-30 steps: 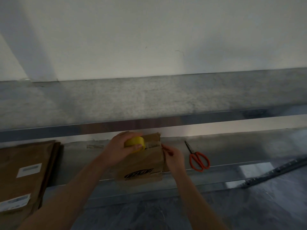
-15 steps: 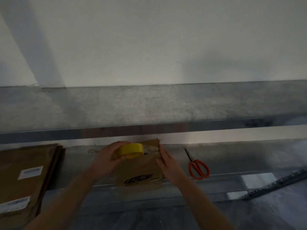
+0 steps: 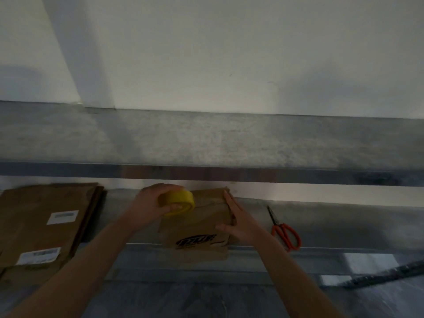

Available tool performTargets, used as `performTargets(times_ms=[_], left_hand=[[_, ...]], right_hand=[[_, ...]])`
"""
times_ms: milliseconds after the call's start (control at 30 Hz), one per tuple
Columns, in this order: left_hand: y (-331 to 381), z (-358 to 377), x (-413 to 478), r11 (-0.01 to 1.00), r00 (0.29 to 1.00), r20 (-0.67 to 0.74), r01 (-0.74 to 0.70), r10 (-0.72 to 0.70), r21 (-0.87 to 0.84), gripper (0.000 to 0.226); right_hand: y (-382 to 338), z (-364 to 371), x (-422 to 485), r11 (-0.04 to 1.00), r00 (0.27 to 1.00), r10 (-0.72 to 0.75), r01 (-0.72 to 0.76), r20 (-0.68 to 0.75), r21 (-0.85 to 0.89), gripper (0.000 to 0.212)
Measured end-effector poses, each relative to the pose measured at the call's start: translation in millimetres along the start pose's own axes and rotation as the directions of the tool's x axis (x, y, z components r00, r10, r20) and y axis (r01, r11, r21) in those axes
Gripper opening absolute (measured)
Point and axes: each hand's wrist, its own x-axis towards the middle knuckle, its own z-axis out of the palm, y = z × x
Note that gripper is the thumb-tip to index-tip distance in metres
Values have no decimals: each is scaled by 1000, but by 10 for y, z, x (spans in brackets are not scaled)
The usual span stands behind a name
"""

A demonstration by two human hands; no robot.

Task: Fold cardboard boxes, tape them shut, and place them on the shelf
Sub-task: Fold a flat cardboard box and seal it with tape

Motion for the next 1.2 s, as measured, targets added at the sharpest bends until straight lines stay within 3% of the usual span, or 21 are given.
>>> performTargets(times_ms=[167, 267, 367, 533, 667, 767, 900, 1033, 1200], left_hand=[[-44, -66, -33, 988, 999, -8, -36, 37, 149, 55], [-152, -187, -77, 965, 997, 57, -57, 44, 254, 61], [-183, -251, -142, 988, 998, 42, 34, -41, 153, 37], [-243, -372, -161, 994, 996, 52, 69, -73, 83, 32], [-527, -491, -207, 918, 987, 123, 45, -101, 394, 59], [-700, -479, -316, 944, 969, 132, 166, -210, 284, 53], [-692, -430, -408, 974, 972, 75, 218, -222, 60, 28], [-779, -386, -406, 955, 953, 104, 274, -285, 114, 34], [-828, -351, -399, 938, 932, 106, 343, -347, 54, 43]], right_hand=[[-7, -5, -6, 1000, 1000, 3, -3, -10, 5, 107], [-2, 3, -3, 1000, 1000, 9, -9, -4, 14, 109], [-10, 17, 4, 1000, 1000, 18, -18, 2, 20, 107], [-39, 16, -8, 998, 999, 46, -46, 17, 36, 104], [-63, 2, 9, 991, 996, 80, -84, 48, 103, 103], [-75, 17, 20, 986, 995, 84, -91, 49, 141, 104], [-81, 30, 21, 983, 995, 83, -90, 48, 158, 102], [-52, 32, 36, 980, 996, 76, -84, 50, 180, 102], [-13, 59, 47, 961, 996, 84, -91, 37, 260, 101]])
